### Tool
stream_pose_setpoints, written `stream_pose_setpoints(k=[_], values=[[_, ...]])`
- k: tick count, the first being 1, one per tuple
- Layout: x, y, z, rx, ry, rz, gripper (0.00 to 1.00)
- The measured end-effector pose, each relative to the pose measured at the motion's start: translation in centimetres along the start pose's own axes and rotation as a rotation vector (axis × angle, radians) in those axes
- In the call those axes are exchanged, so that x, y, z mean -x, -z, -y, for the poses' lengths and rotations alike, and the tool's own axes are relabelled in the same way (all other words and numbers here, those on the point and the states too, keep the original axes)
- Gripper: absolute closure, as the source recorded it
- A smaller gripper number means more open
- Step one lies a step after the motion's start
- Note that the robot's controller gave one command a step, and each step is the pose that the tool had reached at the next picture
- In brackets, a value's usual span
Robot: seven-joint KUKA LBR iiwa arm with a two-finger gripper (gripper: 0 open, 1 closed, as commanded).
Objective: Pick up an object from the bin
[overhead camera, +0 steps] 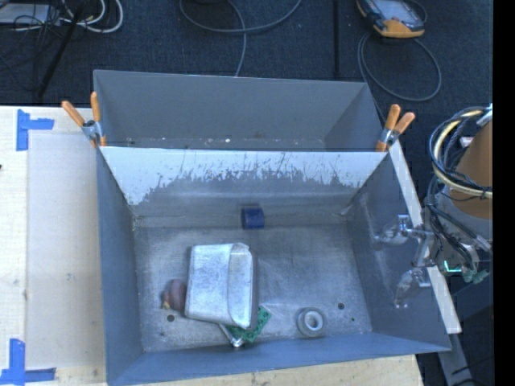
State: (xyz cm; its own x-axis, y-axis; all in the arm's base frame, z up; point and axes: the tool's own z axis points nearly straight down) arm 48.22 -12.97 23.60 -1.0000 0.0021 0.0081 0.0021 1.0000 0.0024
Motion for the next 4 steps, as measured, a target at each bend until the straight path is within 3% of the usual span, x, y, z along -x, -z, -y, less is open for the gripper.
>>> stream_pose_setpoints(k=[1, 2, 3, 4], values=[[-1.4, -9.4, -3.0, 0.0, 0.262, 0.0, 0.0], [-0.3, -15.5, -9.2, -0.004, 0.364, 0.02, 0.0], [-0.6, -15.5, -9.0, -0.003, 0.364, 0.009, 1.0], [-0.1, 1.4, -12.0, -0.006, 0.67, 0.013, 1.0]])
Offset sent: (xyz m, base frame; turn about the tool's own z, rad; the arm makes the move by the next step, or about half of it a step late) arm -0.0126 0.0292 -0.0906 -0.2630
